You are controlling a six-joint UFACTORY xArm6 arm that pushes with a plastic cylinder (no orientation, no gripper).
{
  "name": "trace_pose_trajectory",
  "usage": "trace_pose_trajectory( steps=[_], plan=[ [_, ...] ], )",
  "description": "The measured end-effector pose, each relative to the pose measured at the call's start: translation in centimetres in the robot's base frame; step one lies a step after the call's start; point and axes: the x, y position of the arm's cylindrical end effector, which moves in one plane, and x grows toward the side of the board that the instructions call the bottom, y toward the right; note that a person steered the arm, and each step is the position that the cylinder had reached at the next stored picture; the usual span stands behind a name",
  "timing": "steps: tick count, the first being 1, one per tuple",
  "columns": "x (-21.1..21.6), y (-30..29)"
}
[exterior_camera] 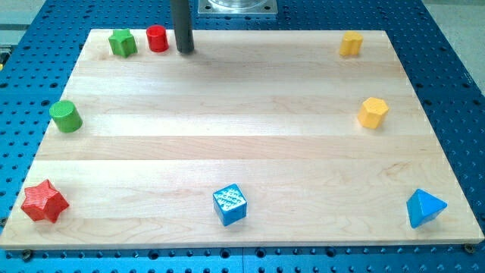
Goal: Keep the red circle closer to the green star
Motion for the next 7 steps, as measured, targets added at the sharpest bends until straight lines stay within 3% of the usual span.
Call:
trace_pose_trajectory(
  steps=[3,5,7],
  plan=[
    [-4.7,-0.4],
    [-2.1,-1.0],
    [-2.3,-3.0]
  ],
)
